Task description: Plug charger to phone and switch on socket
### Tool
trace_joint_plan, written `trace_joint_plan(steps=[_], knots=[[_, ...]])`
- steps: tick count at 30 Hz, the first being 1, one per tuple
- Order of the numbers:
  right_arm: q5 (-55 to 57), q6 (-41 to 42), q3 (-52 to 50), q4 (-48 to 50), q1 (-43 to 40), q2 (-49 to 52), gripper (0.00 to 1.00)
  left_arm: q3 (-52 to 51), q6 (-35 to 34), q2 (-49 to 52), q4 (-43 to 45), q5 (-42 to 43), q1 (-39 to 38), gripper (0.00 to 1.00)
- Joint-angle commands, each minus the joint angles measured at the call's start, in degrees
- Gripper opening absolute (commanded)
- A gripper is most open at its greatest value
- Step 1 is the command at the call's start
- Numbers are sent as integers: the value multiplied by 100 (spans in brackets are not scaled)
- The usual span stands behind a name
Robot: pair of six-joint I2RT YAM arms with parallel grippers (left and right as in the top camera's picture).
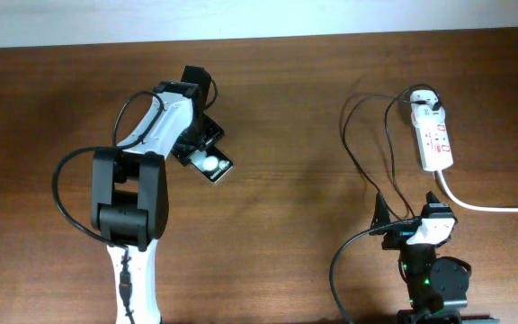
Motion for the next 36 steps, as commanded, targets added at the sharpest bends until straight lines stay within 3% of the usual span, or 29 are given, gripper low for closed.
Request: trace_joint_plan(steps=[1,13,26,36], knots=[[9,20,-48,-22,-37,-11,99,-807,31,1641,31,129,74,75],[9,20,-48,-22,-37,-11,99,-656,96,1639,-245,127,74,74],[9,20,-48,-22,-37,-11,99,675,208,1628,-1746,125,74,68],[9,20,-48,-22,-37,-11,99,949,413,1152,-2041,83,74,66]])
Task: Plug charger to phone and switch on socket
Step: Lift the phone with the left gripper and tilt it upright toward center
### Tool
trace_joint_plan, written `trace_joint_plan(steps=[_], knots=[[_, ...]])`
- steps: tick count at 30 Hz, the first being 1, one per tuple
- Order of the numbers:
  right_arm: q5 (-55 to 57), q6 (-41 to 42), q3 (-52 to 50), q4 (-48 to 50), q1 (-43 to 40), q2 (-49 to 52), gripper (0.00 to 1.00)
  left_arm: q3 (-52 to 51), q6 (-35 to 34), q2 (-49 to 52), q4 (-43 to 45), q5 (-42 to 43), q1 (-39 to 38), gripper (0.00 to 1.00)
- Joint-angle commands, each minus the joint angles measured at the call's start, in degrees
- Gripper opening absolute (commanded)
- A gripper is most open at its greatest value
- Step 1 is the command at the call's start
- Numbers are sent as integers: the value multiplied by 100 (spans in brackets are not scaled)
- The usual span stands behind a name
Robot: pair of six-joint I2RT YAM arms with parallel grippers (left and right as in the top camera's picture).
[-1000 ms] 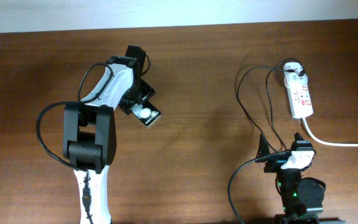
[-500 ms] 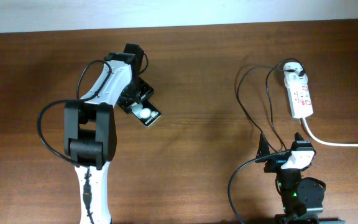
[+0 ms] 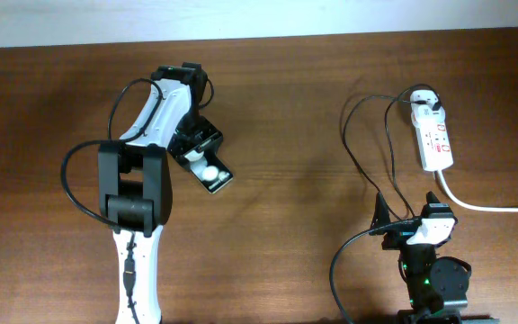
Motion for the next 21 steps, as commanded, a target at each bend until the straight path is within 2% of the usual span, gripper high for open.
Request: trace_joint_plan(steps=[1,8,21], knots=[[11,22,-48,-22,-37,-11,99,-415,144,415,-114,-496,-37,66],[11,20,-48,-22,-37,-11,99,-415,203,-459,-278,-496,-39,62],[11,22,-48,-22,-37,-11,99,-415,654,-2361,-608,-479,-39,64]])
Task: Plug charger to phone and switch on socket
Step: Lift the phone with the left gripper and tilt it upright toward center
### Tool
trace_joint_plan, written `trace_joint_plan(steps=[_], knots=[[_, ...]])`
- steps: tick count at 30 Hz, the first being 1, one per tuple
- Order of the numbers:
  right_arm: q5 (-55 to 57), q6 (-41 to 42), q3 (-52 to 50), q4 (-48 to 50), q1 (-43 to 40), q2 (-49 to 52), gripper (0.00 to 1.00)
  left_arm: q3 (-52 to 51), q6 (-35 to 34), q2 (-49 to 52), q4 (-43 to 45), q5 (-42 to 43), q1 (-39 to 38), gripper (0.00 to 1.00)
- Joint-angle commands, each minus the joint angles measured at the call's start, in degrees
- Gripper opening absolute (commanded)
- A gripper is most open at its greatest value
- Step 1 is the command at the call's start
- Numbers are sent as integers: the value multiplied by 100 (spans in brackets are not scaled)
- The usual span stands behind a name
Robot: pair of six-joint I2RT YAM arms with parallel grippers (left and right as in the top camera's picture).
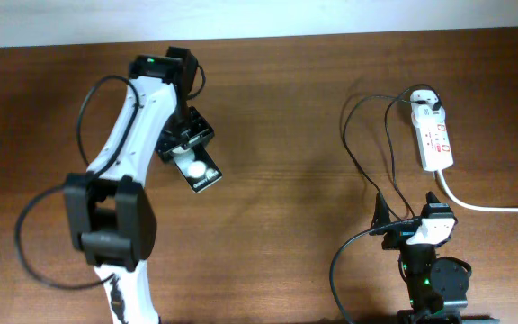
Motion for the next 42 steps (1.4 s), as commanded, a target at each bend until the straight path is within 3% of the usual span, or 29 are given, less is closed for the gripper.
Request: trace_joint_plan(steps=[1,14,23,28,34,42], knots=[[9,22,-48,-22,-37,-11,99,37,219,-758,-146,-72,-7,63],[9,22,-48,-22,-37,-11,99,35,599,-3198,-855,-39,-4,64],[9,22,-48,-22,-37,-11,99,28,592,-4183,-1322,0,-4,64],[9,22,-48,-22,-37,-11,99,-205,590,-4371,-1290,673,-7,64],[9,22,-48,-22,-37,-11,99,-1130,592,-4369,-684,1137,-7,65],[9,22,-48,-22,-37,-11,99,-3574,592,-4363,1034,2280,-4,68]])
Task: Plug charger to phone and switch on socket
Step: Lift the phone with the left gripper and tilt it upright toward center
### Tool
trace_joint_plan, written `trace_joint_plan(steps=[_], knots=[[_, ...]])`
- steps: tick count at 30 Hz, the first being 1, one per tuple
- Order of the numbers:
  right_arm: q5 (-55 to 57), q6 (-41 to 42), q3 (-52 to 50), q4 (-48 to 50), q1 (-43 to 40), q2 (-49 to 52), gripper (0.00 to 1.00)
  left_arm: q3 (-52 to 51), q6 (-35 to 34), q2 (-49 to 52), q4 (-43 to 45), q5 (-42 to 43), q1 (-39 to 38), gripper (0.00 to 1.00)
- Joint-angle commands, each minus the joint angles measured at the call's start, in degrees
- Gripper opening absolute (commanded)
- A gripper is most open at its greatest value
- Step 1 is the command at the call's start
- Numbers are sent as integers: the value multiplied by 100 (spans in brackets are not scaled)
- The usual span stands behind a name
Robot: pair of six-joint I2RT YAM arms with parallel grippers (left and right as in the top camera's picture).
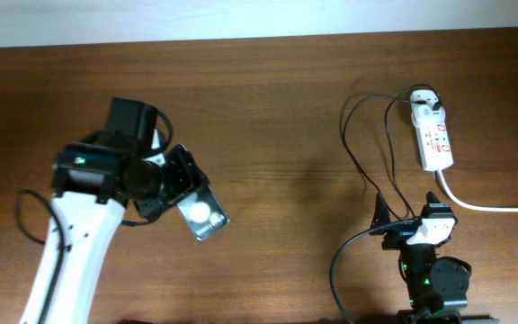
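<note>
The phone [201,216], dark-cased with a white round disc on its back, is lifted off the table at the left, tilted. My left gripper [183,191] is shut on its upper end, the arm raised close to the camera. At the right rear lies the white socket strip [434,139], a white charger plug [426,103] seated in its far end. Black charger cable [367,171] loops from the plug down to my right gripper [406,211]. That gripper rests open near the front edge, and the cable's end is hidden among its fingers.
A thick white mains lead [493,207] runs from the strip off the right edge. Brown wooden table [286,135] lies between the arms. A pale wall strip borders the far edge.
My left gripper has moved toward the front and risen with the phone, which is now larger in view and farther forward. The right arm has not moved.
The left gripper was shut on the phone at the left rear of the table. At each later moment the phone stood turned a little more and shifted leftward, then forward. Now it is held up high, nearer the front. The right arm, cable and strip stayed put.
</note>
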Motion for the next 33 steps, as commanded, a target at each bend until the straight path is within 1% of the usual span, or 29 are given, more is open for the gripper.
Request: trace_joint_plan(steps=[1,5,9,17,22,25,28,32,33], knots=[[11,20,-48,-22,-37,-13,99,-651,87,-59,442,730,-4,68],[11,20,-48,-22,-37,-13,99,-1001,87,-11,726,1088,-4,69],[11,20,-48,-22,-37,-13,99,-1016,87,57,732,1436,-4,68],[11,20,-48,-22,-37,-13,99,-1016,87,57,732,2391,-4,67],[11,20,-48,-22,-37,-13,99,-1016,83,55,728,2444,-4,67],[11,20,-48,-22,-37,-13,99,-1019,83,55,730,2721,-4,66],[11,20,-48,-22,-37,-13,99,-1019,61,55,710,2747,-4,65],[11,20,-48,-22,-37,-13,98,-1016,-50,57,719,2791,-4,66],[11,20,-48,-22,-37,-13,99,-1016,-50,57,756,2789,-4,68]])
